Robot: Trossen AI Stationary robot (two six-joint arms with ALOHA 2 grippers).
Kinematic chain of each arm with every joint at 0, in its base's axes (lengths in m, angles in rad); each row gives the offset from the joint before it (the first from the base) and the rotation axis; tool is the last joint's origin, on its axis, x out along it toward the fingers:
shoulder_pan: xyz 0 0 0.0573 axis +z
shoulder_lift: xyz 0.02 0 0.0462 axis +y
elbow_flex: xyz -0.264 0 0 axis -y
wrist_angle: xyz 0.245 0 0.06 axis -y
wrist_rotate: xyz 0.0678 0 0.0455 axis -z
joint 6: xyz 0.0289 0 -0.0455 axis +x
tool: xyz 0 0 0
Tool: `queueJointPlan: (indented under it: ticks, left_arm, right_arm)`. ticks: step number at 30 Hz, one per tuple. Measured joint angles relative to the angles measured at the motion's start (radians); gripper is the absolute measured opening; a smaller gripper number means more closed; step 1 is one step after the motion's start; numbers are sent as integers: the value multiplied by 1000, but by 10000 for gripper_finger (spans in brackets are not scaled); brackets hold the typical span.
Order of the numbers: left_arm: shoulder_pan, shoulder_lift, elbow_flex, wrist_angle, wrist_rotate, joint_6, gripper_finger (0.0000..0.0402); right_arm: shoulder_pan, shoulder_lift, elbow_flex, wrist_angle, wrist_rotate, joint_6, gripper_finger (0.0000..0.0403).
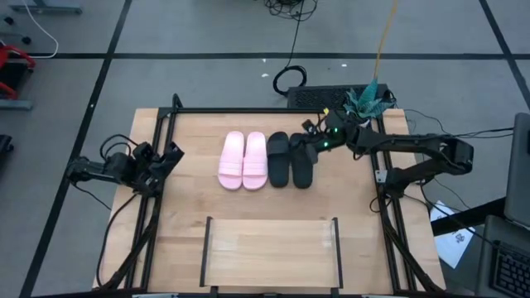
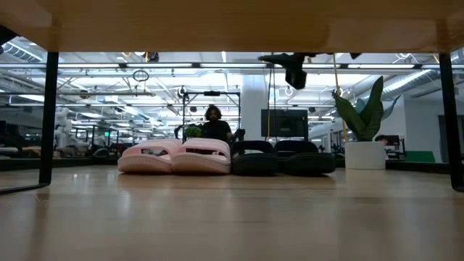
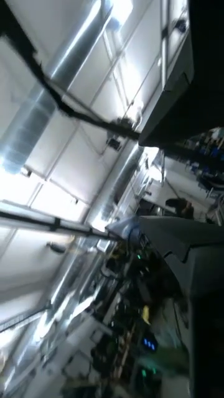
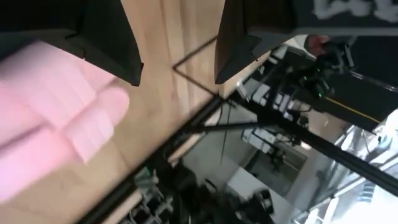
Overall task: Pick and place slides into the shelf
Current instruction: Put the right black slipper on the shelf
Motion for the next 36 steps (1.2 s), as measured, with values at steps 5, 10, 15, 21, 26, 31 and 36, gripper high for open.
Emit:
queueJointPlan:
  ticks: [5, 10, 15, 21, 26, 31, 36]
  left_arm:
    - [0, 0, 0, -74, -88, -75, 196]
    - [0, 0, 0, -145, -164, -123, 196]
    - [0, 0, 0, -146, -194, -105, 196]
    - [0, 5, 45, -196, -217, -104, 196]
    - [0, 69, 108, -244, -229, -74, 196]
    - [0, 172, 192, -351, -276, -65, 196]
    - [0, 263, 251, -408, -288, -77, 195]
  right_arm:
    - [-58, -22, 72, -75, -46, -66, 192]
    - [-75, -42, 153, -376, 46, -302, 192]
    - [-56, -46, 271, -745, 287, -576, 192]
    - [-54, -18, 395, -1029, 428, -749, 192]
    - [0, -1, 440, -1177, 640, -892, 192]
    - [99, 11, 440, -1221, 819, -941, 192]
    - [180, 51, 439, -1260, 843, -896, 192]
